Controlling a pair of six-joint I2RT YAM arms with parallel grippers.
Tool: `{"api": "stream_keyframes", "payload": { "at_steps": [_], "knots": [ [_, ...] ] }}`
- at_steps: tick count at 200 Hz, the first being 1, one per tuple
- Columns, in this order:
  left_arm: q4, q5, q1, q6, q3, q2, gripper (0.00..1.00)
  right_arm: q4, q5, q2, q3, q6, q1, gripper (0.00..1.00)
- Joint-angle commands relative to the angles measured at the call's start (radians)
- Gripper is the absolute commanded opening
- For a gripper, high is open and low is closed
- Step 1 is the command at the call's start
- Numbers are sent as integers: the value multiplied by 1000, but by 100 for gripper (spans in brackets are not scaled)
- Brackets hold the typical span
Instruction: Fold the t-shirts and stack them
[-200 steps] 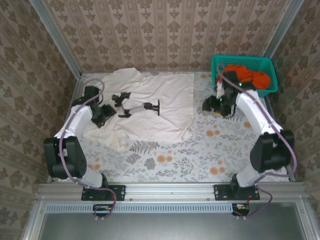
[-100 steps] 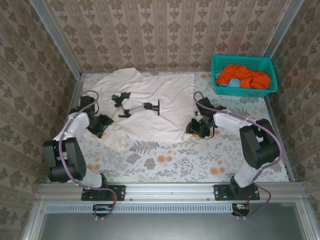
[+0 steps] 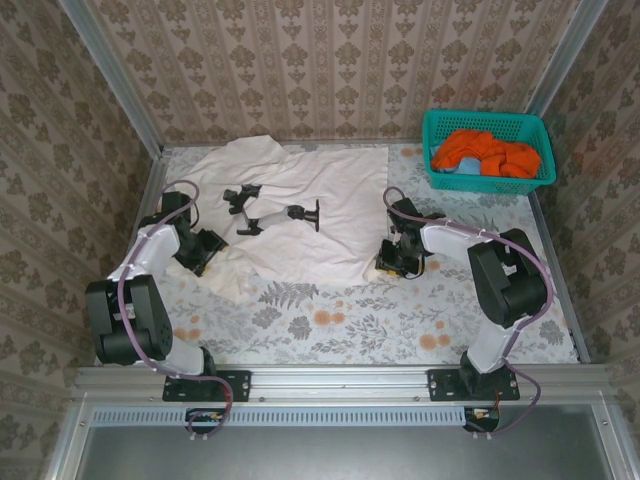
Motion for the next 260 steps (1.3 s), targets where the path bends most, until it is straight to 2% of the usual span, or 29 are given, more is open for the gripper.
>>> {"api": "stream_keyframes", "payload": {
  "at_steps": [1, 59, 108, 171, 260],
  "knots": [
    [-38, -41, -21, 40, 42, -5, 58, 34, 38, 60, 7, 2, 20, 20],
    [-49, -78, -38, 67, 59, 8, 59, 16, 55, 72, 34, 2, 20, 0],
    [-104, -119, -54, 122, 92, 13, 61, -55, 102, -25, -20, 18, 19, 0],
    [-113, -123, -166, 94, 109, 106, 61, -107, 88, -219, -193, 68, 19, 0],
    [-78, -119, -187, 37, 136, 212, 51, -74, 72, -278, -250, 106, 20, 0]
  ]
}}
